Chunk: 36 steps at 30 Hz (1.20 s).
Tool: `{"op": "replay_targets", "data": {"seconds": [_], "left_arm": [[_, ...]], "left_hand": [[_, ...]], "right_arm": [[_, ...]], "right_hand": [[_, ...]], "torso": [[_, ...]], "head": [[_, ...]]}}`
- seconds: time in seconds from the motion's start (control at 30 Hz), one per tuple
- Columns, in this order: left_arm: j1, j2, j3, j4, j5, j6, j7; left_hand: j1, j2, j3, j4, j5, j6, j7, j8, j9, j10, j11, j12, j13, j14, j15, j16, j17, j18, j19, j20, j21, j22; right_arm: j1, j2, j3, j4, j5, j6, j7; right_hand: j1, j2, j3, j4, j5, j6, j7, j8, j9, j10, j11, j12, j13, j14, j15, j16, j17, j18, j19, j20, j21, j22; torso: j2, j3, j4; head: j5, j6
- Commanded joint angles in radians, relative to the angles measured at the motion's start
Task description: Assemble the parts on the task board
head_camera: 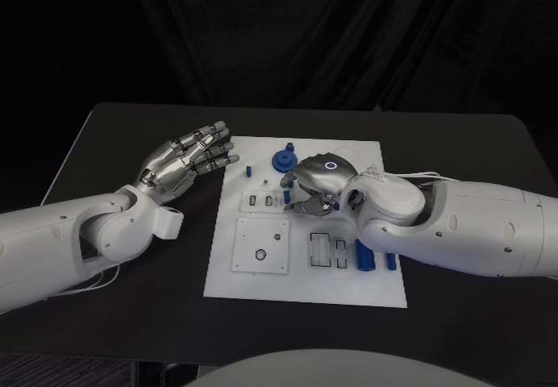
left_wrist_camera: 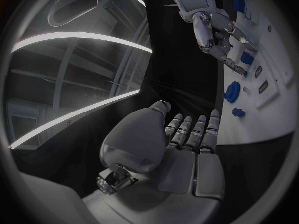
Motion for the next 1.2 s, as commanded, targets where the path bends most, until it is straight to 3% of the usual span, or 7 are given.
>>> {"op": "replay_targets", "data": {"seconds": [0.03, 0.13, 0.43, 0.7, 0.87, 1.03, 1.2], "left_arm": [[-0.002, -0.004, 0.000, 0.006, -0.001, 0.011, 0.112], [-0.002, -0.012, 0.000, 0.013, -0.001, -0.002, 0.124], [-0.001, -0.038, 0.001, 0.042, -0.001, -0.062, 0.147], [0.016, -0.043, 0.001, 0.068, -0.001, -0.105, 0.142], [0.029, -0.027, 0.001, 0.070, -0.001, -0.123, 0.138], [0.058, 0.011, 0.001, 0.051, -0.001, -0.143, 0.129], [0.087, 0.073, 0.001, 0.009, -0.036, -0.164, 0.071]], "left_hand": [[-0.010, -0.003, 0.008, -0.001, 0.004, 0.002, 0.008, 0.002, 0.001, 0.004, 0.000, -0.002, 0.001, -0.002, 0.005, 0.005, 0.001, -0.006, 0.001, -0.002, 0.000, 0.000], [-0.013, -0.005, 0.016, -0.002, 0.005, 0.010, 0.015, 0.005, 0.002, 0.008, -0.005, -0.001, 0.003, 0.002, 0.005, 0.010, 0.002, -0.006, 0.006, -0.002, 0.004, 0.001], [-0.029, -0.018, 0.036, 0.005, 0.004, 0.047, 0.033, 0.014, 0.007, 0.027, -0.017, 0.001, 0.008, 0.020, 0.005, 0.030, 0.005, -0.004, 0.027, -0.001, 0.018, 0.006], [-0.039, -0.036, 0.048, 0.017, -0.006, 0.069, 0.036, 0.018, 0.008, 0.044, -0.015, 0.002, 0.012, 0.058, 0.005, 0.066, 0.010, -0.002, 0.095, -0.002, 0.061, 0.020], [-0.031, -0.046, 0.069, 0.008, 0.004, 0.076, 0.033, 0.019, 0.008, 0.103, -0.007, 0.011, 0.029, 0.102, 0.006, 0.105, 0.016, -0.004, 0.129, -0.003, 0.082, 0.027], [-0.034, -0.061, 0.099, 0.015, 0.012, 0.111, 0.031, 0.026, 0.011, 0.308, 0.026, 0.052, 0.100, 0.262, -0.002, 0.230, 0.037, 0.001, 0.214, -0.008, 0.138, 0.050], [-0.038, -0.081, 0.125, 0.023, 0.013, 0.133, 0.035, 0.027, 0.011, 0.437, 0.103, 0.090, 0.150, 0.328, -0.027, 0.287, 0.040, 0.017, 0.251, -0.015, 0.171, 0.064]], "right_arm": [[-0.003, -0.009, 0.001, 0.009, -0.008, -0.074, 0.022], [-0.002, -0.022, 0.004, 0.020, 0.003, -0.124, 0.044], [0.033, -0.094, 0.013, 0.072, 0.152, -0.230, 0.172], [0.084, -0.168, 0.006, 0.071, 0.444, -0.152, 0.351], [0.095, -0.217, 0.001, 0.056, 0.609, -0.101, 0.437], [0.098, -0.264, -0.002, 0.020, 0.734, -0.085, 0.488], [0.081, -0.324, -0.003, 0.016, 0.790, -0.084, 0.522]], "right_hand": [[-0.001, -0.013, -0.002, 0.012, -0.009, -0.007, -0.002, 0.000, -0.004, 0.104, -0.005, 0.003, 0.263, 0.098, -0.003, -0.004, 0.245, 0.003, 0.071, 0.000, -0.001, 0.238], [-0.001, -0.018, -0.005, 0.021, -0.014, -0.005, -0.002, 0.003, -0.006, 0.104, -0.006, 0.003, 0.263, 0.099, -0.004, -0.003, 0.247, 0.003, 0.073, -0.001, 0.001, 0.238], [0.042, 0.006, 0.013, 0.054, 0.022, 0.050, 0.000, 0.025, -0.011, 0.104, -0.003, 0.003, 0.263, 0.101, -0.001, 0.002, 0.255, 0.001, 0.076, 0.001, 0.007, 0.241], [0.095, 0.053, 0.042, 0.035, 0.106, 0.087, 0.007, 0.034, -0.017, 0.104, 0.008, 0.003, 0.263, 0.102, 0.009, 0.006, 0.263, -0.001, 0.078, 0.009, 0.012, 0.243], [0.111, 0.061, 0.050, 0.027, 0.130, 0.092, 0.009, 0.032, -0.022, 0.104, 0.015, 0.003, 0.263, 0.101, 0.013, 0.003, 0.257, 0.003, 0.070, 0.013, -0.003, 0.238], [0.108, 0.090, 0.062, 0.044, 0.185, 0.138, 0.014, 0.050, -0.022, 0.104, 0.028, 0.003, 0.263, 0.095, 0.025, -0.010, 0.233, 0.009, 0.058, 0.023, -0.024, 0.230], [0.130, 0.102, 0.084, 0.037, 0.277, 0.186, -0.002, 0.078, -0.017, 0.104, 0.014, 0.003, 0.263, 0.078, 0.015, -0.044, 0.175, 0.022, 0.031, 0.019, -0.074, 0.212]], "torso": [[0.000, 0.0000, -0.0003], [0.000, -0.0004, 0.0003], [0.001, 0.0005, -0.0007], [-0.014, 0.0025, -0.0087], [-0.036, 0.0064, -0.0125], [-0.067, 0.0130, -0.0147], [-0.091, 0.0185, -0.0188]], "head": [[0.004, 0.001], [0.009, 0.004], [0.014, 0.064], [0.036, 0.115], [0.047, 0.122], [0.048, 0.133], [0.055, 0.134]]}}
